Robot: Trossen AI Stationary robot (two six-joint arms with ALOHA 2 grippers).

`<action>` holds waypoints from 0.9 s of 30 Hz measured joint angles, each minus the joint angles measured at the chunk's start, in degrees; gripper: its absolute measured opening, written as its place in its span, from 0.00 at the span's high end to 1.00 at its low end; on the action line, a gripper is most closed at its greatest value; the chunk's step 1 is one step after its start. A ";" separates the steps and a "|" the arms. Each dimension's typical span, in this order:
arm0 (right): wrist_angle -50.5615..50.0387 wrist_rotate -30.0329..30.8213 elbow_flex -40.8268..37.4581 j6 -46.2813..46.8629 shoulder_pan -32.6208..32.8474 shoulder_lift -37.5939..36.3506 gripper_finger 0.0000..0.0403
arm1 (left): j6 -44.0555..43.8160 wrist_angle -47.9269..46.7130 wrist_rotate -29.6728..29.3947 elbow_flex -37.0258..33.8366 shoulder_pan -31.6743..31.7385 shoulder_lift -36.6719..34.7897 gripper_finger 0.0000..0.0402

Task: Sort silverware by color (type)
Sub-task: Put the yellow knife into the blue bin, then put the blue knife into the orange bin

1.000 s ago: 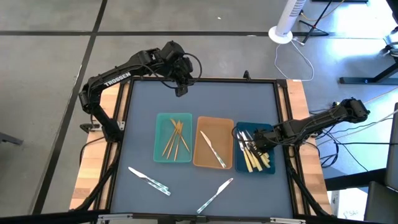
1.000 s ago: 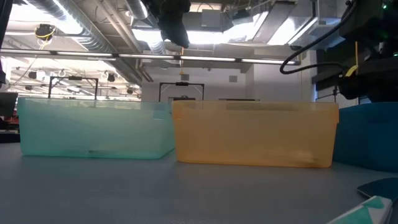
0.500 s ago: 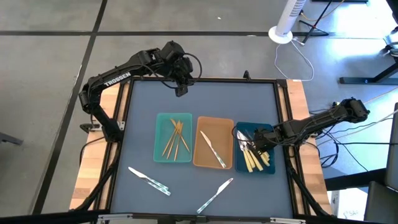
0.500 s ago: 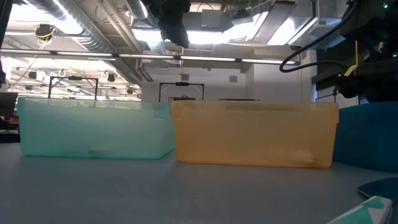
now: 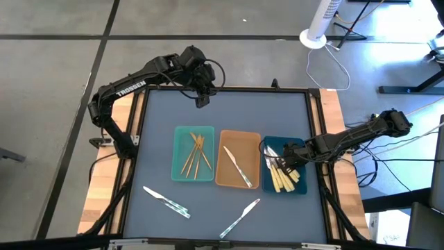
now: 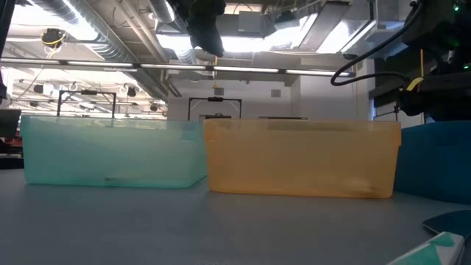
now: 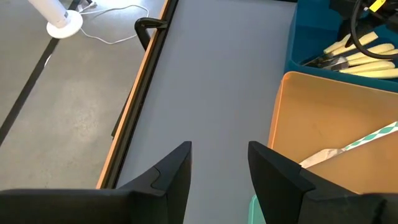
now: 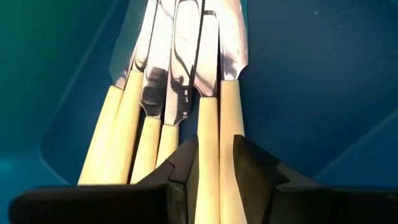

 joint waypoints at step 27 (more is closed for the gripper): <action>0.33 0.04 0.02 0.02 0.00 0.00 0.78 | -12.12 -19.40 -3.93 -0.02 -17.98 -14.58 0.62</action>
